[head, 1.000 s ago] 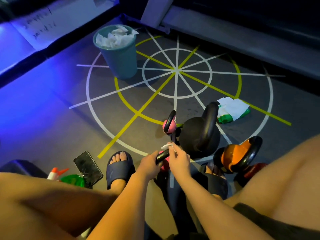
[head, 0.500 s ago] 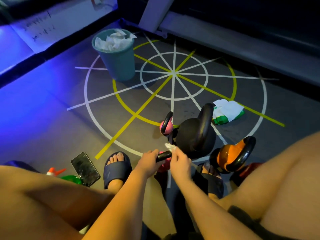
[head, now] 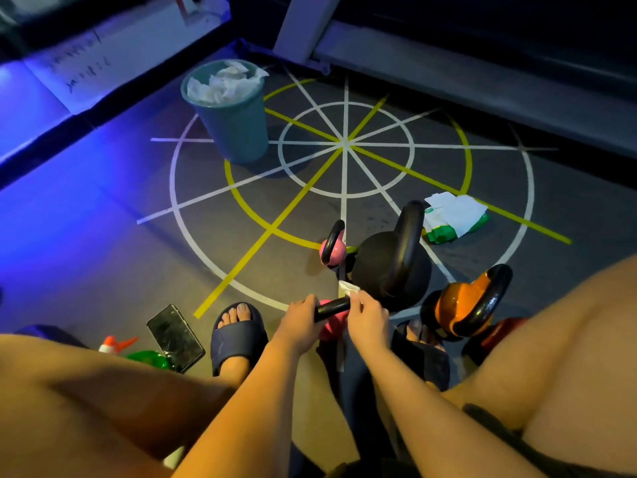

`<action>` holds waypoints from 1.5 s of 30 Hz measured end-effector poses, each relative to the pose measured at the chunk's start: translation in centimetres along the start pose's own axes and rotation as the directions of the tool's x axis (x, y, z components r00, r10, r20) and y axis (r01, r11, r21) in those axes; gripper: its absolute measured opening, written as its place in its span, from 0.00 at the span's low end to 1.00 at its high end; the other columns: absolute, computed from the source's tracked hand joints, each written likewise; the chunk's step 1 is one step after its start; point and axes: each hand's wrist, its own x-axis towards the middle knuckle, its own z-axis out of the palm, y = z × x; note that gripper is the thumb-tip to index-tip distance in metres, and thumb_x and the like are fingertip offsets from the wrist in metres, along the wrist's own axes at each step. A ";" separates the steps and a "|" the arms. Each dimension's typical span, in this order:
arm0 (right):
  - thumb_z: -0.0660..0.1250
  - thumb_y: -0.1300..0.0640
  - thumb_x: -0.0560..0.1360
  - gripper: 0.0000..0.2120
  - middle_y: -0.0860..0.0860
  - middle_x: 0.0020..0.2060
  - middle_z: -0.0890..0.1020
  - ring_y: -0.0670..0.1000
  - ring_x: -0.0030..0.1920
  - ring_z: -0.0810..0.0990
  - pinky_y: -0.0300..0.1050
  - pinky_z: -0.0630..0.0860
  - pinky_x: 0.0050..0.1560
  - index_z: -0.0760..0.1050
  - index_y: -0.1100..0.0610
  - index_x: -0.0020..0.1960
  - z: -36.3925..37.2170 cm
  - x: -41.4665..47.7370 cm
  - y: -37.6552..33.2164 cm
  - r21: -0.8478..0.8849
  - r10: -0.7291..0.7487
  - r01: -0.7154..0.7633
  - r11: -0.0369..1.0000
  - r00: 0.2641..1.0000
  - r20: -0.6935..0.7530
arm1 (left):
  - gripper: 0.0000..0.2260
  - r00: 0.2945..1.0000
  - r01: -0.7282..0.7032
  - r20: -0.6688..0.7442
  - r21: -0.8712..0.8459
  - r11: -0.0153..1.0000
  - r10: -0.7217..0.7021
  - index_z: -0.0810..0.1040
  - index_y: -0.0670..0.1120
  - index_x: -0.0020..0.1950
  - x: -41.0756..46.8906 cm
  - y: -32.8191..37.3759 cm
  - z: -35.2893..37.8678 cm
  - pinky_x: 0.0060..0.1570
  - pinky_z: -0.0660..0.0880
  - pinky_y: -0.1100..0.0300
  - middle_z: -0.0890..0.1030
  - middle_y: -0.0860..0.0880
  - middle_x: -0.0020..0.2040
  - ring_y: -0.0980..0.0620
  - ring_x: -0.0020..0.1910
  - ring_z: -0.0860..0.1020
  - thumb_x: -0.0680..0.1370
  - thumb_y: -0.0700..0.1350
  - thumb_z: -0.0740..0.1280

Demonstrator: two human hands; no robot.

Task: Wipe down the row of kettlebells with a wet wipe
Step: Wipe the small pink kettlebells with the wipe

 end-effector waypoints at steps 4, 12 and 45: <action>0.54 0.53 0.85 0.16 0.53 0.69 0.73 0.58 0.66 0.74 0.50 0.72 0.62 0.73 0.51 0.69 2.1 -1.6 -0.9 -0.029 -0.271 0.273 0.962 0.961 0.065 | 0.08 0.995 0.056 -0.083 -0.022 0.998 -0.058 0.78 0.41 0.54 -0.5 -0.6 -0.5 0.48 0.69 0.54 0.80 0.41 0.53 0.40 0.53 0.77 0.76 0.41 0.71; 0.58 0.61 0.83 0.21 0.47 0.75 0.68 0.48 0.78 0.58 0.51 0.63 0.75 0.72 0.50 0.73 2.8 -1.0 1.1 -0.037 -0.368 0.369 0.929 0.929 0.045 | 0.05 0.996 0.092 -0.010 -0.100 0.991 -0.094 0.73 0.45 0.56 -1.7 0.4 -0.2 0.44 0.65 0.59 0.80 0.41 0.53 0.41 0.54 0.78 0.80 0.38 0.64; 0.68 0.55 0.77 0.08 0.53 0.29 0.76 0.51 0.29 0.72 0.43 0.69 0.31 0.81 0.59 0.45 2.9 3.7 6.7 0.507 0.542 -0.578 0.640 0.807 0.236 | 0.07 0.992 0.097 0.083 -0.037 0.995 -0.094 0.69 0.51 0.54 -2.2 0.4 -0.8 0.50 0.72 0.53 0.79 0.46 0.50 0.45 0.50 0.77 0.81 0.40 0.65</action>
